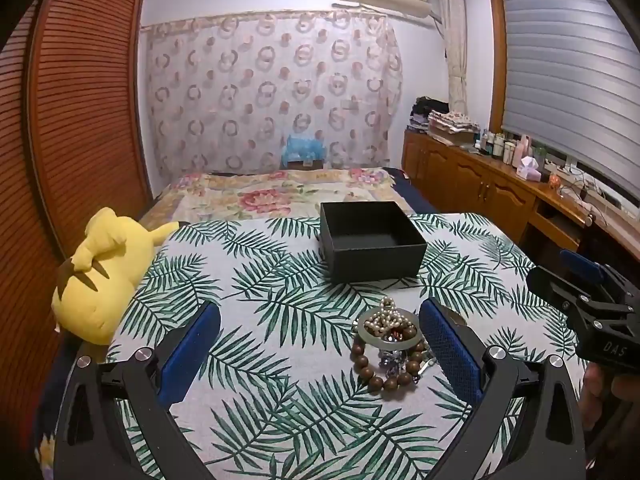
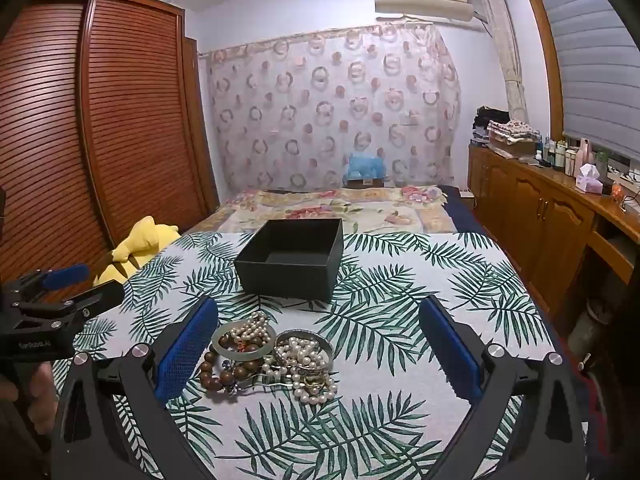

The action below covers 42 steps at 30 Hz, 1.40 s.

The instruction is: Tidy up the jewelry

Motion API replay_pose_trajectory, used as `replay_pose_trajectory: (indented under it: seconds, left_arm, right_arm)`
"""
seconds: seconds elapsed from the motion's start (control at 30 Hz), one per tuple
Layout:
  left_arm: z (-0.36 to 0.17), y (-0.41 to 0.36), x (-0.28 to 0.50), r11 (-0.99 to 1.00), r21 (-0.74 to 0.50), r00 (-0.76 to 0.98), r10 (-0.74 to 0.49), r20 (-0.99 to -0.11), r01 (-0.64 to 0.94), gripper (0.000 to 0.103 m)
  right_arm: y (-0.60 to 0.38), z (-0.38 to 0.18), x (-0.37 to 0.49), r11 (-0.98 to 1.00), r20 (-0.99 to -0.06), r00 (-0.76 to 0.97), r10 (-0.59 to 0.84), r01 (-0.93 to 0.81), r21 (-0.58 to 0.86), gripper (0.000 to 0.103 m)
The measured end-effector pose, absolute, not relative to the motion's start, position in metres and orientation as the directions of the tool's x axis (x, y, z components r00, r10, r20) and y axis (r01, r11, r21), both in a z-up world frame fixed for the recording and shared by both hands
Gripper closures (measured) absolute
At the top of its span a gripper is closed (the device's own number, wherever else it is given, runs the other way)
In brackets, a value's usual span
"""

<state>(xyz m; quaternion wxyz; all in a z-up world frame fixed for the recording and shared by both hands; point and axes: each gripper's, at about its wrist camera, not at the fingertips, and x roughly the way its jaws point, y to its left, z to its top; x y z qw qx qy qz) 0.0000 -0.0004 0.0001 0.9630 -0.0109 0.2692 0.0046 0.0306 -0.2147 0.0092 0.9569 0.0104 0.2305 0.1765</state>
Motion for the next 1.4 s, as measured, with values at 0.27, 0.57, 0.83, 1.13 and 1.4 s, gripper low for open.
replay_pose_trajectory:
  seconds: [0.27, 0.57, 0.83, 1.13, 1.4]
  left_arm:
    - [0.006, 0.001, -0.001, 1.000, -0.022, 0.856, 0.001, -0.516, -0.015, 0.007]
    - [0.005, 0.001, -0.002, 1.000, -0.022, 0.858, 0.001, -0.513, -0.015, 0.007]
    - [0.006, 0.001, -0.002, 1.000, -0.023, 0.858, 0.000, -0.513, -0.014, 0.007]
    - [0.016, 0.004, -0.005, 1.000, -0.025, 0.858, -0.001, -0.514, -0.013, 0.007]
    - [0.016, 0.004, -0.005, 1.000, -0.024, 0.858, 0.000, -0.514, -0.014, 0.007]
  right_arm:
    - [-0.215, 0.010, 0.030, 0.938, -0.436, 0.832, 0.342, -0.332, 0.102, 0.002]
    - [-0.216, 0.010, 0.031, 0.938, -0.436, 0.832, 0.343, -0.332, 0.103, 0.002]
    - [-0.216, 0.010, 0.030, 0.937, -0.435, 0.832, 0.343, -0.333, 0.103, 0.002]
    - [-0.217, 0.011, 0.030, 0.937, -0.436, 0.832, 0.344, -0.333, 0.104, 0.002]
    - [-0.217, 0.010, 0.030, 0.937, -0.437, 0.831, 0.344, -0.333, 0.103, 0.002]
